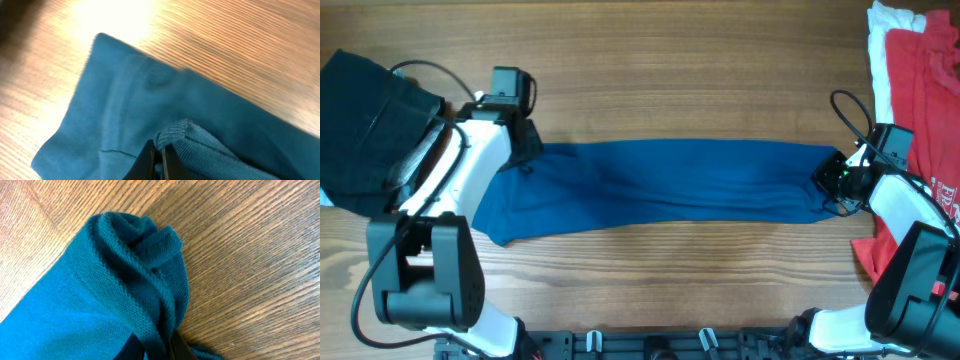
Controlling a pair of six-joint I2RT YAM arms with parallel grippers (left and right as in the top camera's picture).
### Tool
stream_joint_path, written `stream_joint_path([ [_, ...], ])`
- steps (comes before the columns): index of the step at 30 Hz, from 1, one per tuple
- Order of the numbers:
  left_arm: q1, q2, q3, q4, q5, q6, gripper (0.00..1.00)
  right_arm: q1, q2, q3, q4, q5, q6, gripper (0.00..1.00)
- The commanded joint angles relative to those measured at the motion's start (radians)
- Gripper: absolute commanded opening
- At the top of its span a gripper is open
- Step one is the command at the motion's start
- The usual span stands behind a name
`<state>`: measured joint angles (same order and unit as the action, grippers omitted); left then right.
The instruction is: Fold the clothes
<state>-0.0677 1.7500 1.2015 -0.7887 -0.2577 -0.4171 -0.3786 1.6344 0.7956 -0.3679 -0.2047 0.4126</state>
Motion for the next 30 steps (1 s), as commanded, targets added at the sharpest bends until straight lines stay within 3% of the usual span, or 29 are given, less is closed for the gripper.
stream_joint_path([
  [1,0.032,-0.003,-0.006,0.006,0.0,-0.073,0.29,-0.005,0.011,0.021,-0.002,0.029,-0.021,0.09],
  [2,0.031,-0.002,-0.007,0.005,0.011,-0.068,0.46,-0.005,0.011,0.021,-0.002,0.029,-0.02,0.09],
  [4,0.031,-0.001,-0.007,0.002,0.037,-0.062,0.55,-0.005,0.011,0.021,-0.003,0.029,-0.02,0.09],
  [6,0.031,-0.001,-0.006,-0.006,0.04,-0.062,0.56,-0.005,0.011,0.021,-0.004,0.029,-0.02,0.09],
  [10,0.031,-0.02,-0.006,-0.056,0.06,-0.058,0.47,-0.005,0.011,0.021,-0.003,0.029,-0.02,0.09],
  [15,0.029,-0.035,-0.006,-0.134,0.259,-0.059,0.32,-0.005,0.011,0.021,-0.016,0.029,-0.021,0.04],
  [23,-0.031,-0.035,-0.007,-0.247,0.28,-0.059,0.34,-0.018,0.01,0.035,-0.006,0.017,-0.151,0.04],
  [26,-0.026,-0.035,-0.007,-0.31,0.278,-0.07,0.31,-0.055,-0.01,0.106,-0.072,0.019,-0.198,0.04],
  [30,0.002,-0.035,-0.007,-0.358,0.268,-0.09,0.31,-0.061,-0.07,0.221,-0.213,0.177,-0.23,0.04],
])
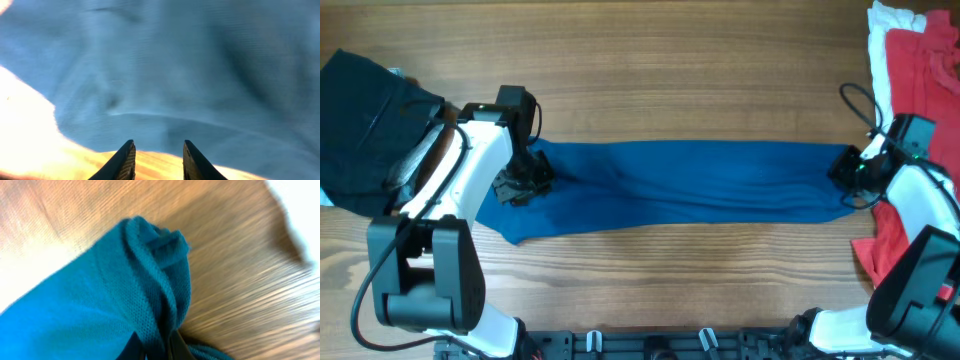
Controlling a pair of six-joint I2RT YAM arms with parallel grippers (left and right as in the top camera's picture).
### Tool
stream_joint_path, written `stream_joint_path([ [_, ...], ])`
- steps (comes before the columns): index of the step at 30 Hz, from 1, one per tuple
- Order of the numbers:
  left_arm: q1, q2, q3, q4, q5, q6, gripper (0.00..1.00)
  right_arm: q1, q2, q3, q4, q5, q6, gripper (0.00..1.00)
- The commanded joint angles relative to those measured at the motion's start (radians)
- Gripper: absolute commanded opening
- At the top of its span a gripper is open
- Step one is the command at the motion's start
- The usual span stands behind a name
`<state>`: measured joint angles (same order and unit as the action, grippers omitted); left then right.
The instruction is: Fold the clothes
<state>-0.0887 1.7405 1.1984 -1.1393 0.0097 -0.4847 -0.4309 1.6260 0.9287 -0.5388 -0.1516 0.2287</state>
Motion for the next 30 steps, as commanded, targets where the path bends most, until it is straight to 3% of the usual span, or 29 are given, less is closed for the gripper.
stream_joint_path([
  [1,0.027,-0.026,-0.004,-0.006,0.001,-0.022,0.31,-0.007,-0.069,0.104,-0.059,0.108,-0.047,0.04],
  [6,0.027,-0.026,-0.004,-0.018,0.002,-0.022,0.32,0.097,-0.082,0.122,-0.126,0.019,-0.072,0.04],
  [12,0.027,-0.026,-0.004,-0.016,0.002,-0.021,0.34,0.431,-0.082,0.122,-0.142,0.067,-0.017,0.04],
  [17,0.027,-0.026,-0.004,-0.009,0.002,-0.021,0.34,0.602,-0.081,0.121,-0.14,0.084,0.071,0.04],
  [30,0.027,-0.026,-0.004,-0.002,0.002,-0.021,0.36,0.729,-0.062,0.116,-0.075,-0.006,0.113,0.04],
])
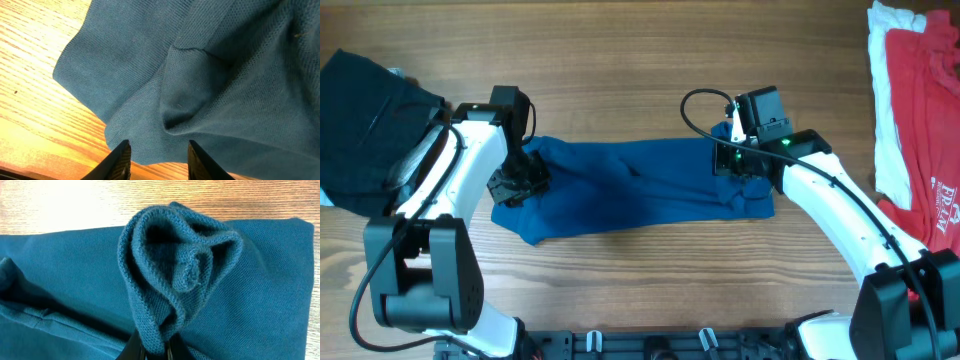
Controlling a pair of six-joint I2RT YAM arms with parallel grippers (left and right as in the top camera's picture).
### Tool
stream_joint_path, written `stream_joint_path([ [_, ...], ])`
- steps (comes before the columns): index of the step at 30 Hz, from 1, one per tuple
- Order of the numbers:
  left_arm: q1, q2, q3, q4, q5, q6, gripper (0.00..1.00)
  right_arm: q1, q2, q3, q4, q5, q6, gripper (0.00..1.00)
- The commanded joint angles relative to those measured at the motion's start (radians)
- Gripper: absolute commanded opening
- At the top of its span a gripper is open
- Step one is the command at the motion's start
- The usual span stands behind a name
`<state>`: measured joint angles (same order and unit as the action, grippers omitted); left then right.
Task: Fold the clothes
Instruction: 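Fold the strip's right end leftward toward the center with the right gripper, then fold the strip's left end rightward over the center with the left gripper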
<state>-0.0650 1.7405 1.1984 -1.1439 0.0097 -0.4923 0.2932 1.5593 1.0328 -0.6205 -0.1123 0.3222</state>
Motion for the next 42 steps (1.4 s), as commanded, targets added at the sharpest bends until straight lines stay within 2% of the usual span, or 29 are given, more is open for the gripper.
stream_joint_path([
  [1,0.003,-0.026,-0.004,0.003,0.002,-0.014,0.36,0.005,0.008,0.012,0.006,-0.057,0.02,0.04],
  [4,0.003,-0.026,-0.004,0.003,0.002,-0.013,0.36,0.005,0.01,0.012,0.007,-0.096,0.018,0.08],
  [7,0.003,-0.026,-0.004,0.006,0.001,-0.013,0.36,0.005,0.01,0.012,0.006,-0.192,-0.018,0.27],
  [10,0.003,-0.026,-0.004,0.006,0.001,-0.013,0.37,0.005,0.01,0.012,0.006,-0.335,-0.09,0.53],
  [11,0.003,-0.026,-0.004,0.006,0.001,-0.013,0.36,0.005,0.01,0.012,0.006,-0.355,-0.103,0.55],
  [15,0.003,-0.026,-0.004,0.007,0.001,-0.013,0.37,0.005,0.01,0.012,0.006,-0.344,-0.136,0.53],
  [17,0.003,-0.026,-0.004,0.006,0.001,-0.013,0.37,0.005,0.01,0.012,0.002,-0.251,-0.113,0.5],
  [19,0.003,-0.026,-0.004,0.006,0.001,-0.01,0.4,0.005,0.01,0.012,-0.029,-0.095,-0.026,0.5],
  [22,0.003,-0.026,-0.004,0.002,0.001,-0.006,0.53,0.005,0.01,0.012,-0.098,0.136,0.098,0.55],
  [24,0.004,-0.026,-0.004,0.002,-0.012,0.034,0.61,0.003,0.01,0.013,-0.128,0.234,0.126,0.57],
  [27,0.004,-0.026,-0.004,0.012,-0.068,0.045,0.73,-0.008,0.01,0.013,-0.143,0.256,0.123,0.6],
  [29,0.004,-0.026,-0.004,0.057,-0.067,0.118,0.8,-0.012,0.01,0.013,-0.143,0.255,0.123,0.62],
  [30,0.004,-0.026,-0.004,0.076,-0.067,0.135,0.86,-0.012,0.01,0.013,-0.142,0.255,0.123,0.62],
  [32,0.006,-0.024,-0.004,0.1,-0.067,0.15,0.91,-0.012,0.01,0.013,-0.143,0.255,0.123,0.63],
  [38,0.006,0.057,-0.017,0.153,-0.002,0.197,0.92,-0.012,0.01,0.013,-0.143,0.254,0.123,0.64],
  [42,0.006,0.102,-0.055,0.211,0.055,0.198,0.88,-0.012,0.01,0.013,-0.144,0.254,0.122,0.64],
])
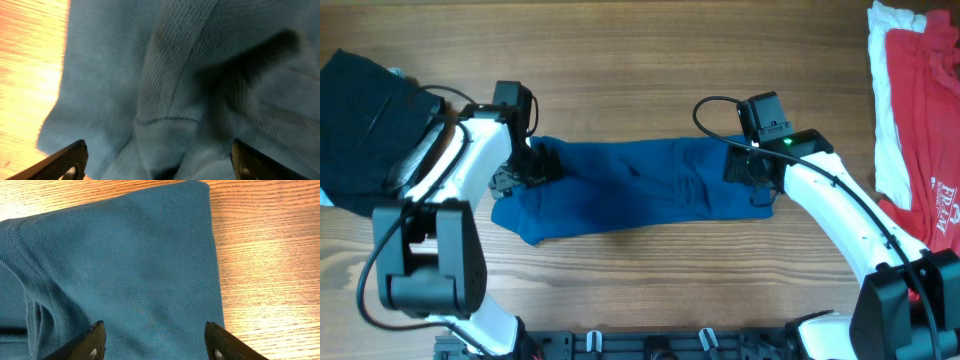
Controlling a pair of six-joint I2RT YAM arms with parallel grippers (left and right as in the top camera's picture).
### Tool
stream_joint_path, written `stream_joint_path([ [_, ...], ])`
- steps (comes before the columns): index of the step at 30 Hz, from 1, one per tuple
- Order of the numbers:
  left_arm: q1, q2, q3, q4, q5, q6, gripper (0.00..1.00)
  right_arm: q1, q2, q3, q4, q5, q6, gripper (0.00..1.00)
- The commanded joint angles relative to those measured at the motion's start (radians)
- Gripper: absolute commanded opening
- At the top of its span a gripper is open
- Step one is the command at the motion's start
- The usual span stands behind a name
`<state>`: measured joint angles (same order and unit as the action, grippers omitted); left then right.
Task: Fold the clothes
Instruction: 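Fold the strip's left end rightward over the center with the left gripper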
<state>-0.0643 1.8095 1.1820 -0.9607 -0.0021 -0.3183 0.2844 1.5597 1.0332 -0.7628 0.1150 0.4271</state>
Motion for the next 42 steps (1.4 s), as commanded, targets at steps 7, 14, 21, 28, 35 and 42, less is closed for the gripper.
stream_joint_path([
  [7,0.005,0.033,-0.181,0.161,0.159,0.023,0.81,-0.003,0.009,0.012,-0.01,0.027,0.018,0.64],
  [14,0.006,0.032,-0.212,0.206,-0.002,0.023,0.79,-0.003,0.009,0.012,-0.029,0.027,0.018,0.64],
  [21,0.006,0.029,-0.211,0.213,-0.15,-0.004,0.82,-0.003,0.009,0.012,-0.03,0.027,0.018,0.64],
  [28,0.006,0.031,-0.216,0.264,-0.188,-0.03,0.85,-0.003,0.009,0.012,-0.028,0.027,0.019,0.64],
  [35,0.023,0.036,-0.229,0.319,-0.172,0.023,0.93,-0.003,0.009,0.012,-0.031,0.027,0.019,0.64],
  [42,0.079,0.036,-0.23,0.311,0.051,0.024,0.84,-0.003,0.009,0.012,-0.031,0.027,0.02,0.64],
])
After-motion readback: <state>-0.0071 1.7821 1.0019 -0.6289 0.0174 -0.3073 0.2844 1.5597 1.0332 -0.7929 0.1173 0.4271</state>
